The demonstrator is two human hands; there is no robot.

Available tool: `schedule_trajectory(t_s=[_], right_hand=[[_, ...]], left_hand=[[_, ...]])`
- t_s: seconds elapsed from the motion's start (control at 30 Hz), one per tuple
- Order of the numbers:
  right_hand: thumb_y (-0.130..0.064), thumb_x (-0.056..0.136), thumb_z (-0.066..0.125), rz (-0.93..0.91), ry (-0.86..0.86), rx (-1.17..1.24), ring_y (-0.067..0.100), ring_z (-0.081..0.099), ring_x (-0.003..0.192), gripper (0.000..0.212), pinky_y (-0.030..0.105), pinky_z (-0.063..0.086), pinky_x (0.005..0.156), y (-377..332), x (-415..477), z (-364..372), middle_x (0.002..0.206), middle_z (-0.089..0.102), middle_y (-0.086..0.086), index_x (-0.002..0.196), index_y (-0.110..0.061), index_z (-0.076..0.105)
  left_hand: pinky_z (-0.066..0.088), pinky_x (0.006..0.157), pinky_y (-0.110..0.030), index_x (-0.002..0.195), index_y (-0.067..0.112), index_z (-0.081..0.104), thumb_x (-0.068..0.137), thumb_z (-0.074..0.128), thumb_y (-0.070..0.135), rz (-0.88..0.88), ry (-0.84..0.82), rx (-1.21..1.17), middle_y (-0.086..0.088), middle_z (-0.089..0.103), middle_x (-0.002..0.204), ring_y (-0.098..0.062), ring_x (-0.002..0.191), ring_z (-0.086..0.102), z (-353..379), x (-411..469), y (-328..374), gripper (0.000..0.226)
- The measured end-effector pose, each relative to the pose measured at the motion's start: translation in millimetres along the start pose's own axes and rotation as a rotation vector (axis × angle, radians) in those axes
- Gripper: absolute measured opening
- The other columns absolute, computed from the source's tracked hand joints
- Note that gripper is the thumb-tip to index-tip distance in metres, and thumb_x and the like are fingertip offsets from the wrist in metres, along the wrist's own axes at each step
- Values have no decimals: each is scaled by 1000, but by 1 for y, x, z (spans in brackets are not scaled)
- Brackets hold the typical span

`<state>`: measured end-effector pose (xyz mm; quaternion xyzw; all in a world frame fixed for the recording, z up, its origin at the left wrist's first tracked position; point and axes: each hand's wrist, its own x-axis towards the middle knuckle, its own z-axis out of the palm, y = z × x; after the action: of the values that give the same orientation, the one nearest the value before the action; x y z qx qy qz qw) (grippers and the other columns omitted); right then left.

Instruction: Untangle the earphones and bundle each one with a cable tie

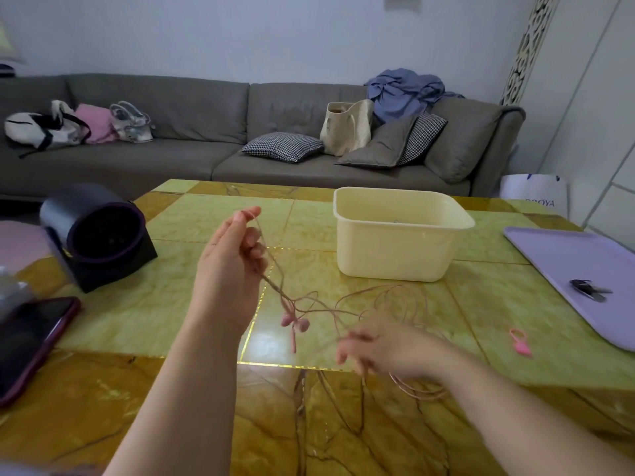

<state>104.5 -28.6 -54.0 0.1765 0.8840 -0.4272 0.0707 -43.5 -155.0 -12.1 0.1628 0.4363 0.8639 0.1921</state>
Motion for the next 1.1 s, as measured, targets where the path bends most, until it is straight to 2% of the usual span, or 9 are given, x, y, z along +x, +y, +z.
schedule_trajectory(t_s=[0.13, 0.33, 0.6, 0.7, 0.73, 0.83, 0.93, 1.0, 1.1], right_hand=[[-19, 98, 46, -55, 360, 802, 5, 25, 41, 26, 17, 19, 40, -2, -1, -47, 48, 28, -8, 83, -8, 65], [-10, 97, 39, -128, 719, 1087, 4, 19, 32, 26, 17, 16, 38, -15, 9, -77, 42, 24, -10, 82, -15, 60], [-6, 93, 43, -237, 539, 843, 5, 30, 38, 23, 22, 24, 49, -64, 10, -79, 59, 51, -5, 96, -16, 64], [-8, 96, 43, -309, 394, 835, 6, 30, 40, 22, 21, 24, 50, -76, 6, -76, 60, 58, -4, 104, -14, 62], [-10, 97, 42, -336, 358, 820, 5, 30, 40, 22, 21, 24, 49, -79, 5, -75, 61, 59, -4, 106, -13, 62], [-13, 98, 42, -400, 279, 750, 4, 28, 41, 21, 18, 23, 47, -88, 4, -67, 62, 61, -3, 109, -10, 60], [-9, 98, 40, -449, 307, 808, 5, 32, 39, 21, 18, 25, 46, -97, 6, -64, 61, 62, -2, 110, -11, 58], [-7, 99, 39, -453, 433, 974, 7, 44, 42, 20, 17, 34, 45, -98, 8, -70, 61, 66, 0, 109, -12, 56], [-9, 102, 35, -430, 625, 1152, 15, 65, 59, 18, 23, 52, 55, -87, 10, -83, 70, 71, 3, 107, -15, 52]], left_hand=[[20, 52, -21, 87, 25, 64, 98, 43, 25, -12, 327, 166, 12, 37, 56, -4, 50, 29, -26, 11, 6, 24], [28, 57, -22, 85, 29, 67, 92, 47, 26, -125, 485, 332, 10, 49, 72, -5, 60, 41, -41, 19, 3, 21], [40, 77, -22, 119, 19, 58, 94, 40, 9, -176, 329, 714, 1, 54, 99, -12, 87, 49, -49, 18, -3, 32], [34, 106, -37, 126, 27, 53, 88, 44, 7, -78, 238, 906, -10, 39, 135, -22, 123, 42, -46, 15, -1, 44], [34, 107, -31, 129, 29, 51, 87, 45, 5, 13, 134, 928, -11, 38, 134, -14, 121, 43, -40, 10, 2, 49], [35, 74, 3, 132, 34, 46, 86, 54, 3, 186, -317, 887, 4, 52, 117, 11, 83, 51, -12, -10, 5, 56], [40, 79, -6, 111, 32, 58, 90, 60, 16, 167, -525, 817, 13, 66, 100, 7, 88, 61, 3, -22, -4, 27], [45, 78, -16, 93, 26, 65, 92, 56, 23, 92, -477, 748, 9, 68, 75, -2, 78, 66, 2, -21, -5, 9], [48, 94, -37, 79, 18, 66, 91, 54, 25, -9, -334, 510, 10, 54, 53, -9, 58, 56, -7, -11, 1, 19]])
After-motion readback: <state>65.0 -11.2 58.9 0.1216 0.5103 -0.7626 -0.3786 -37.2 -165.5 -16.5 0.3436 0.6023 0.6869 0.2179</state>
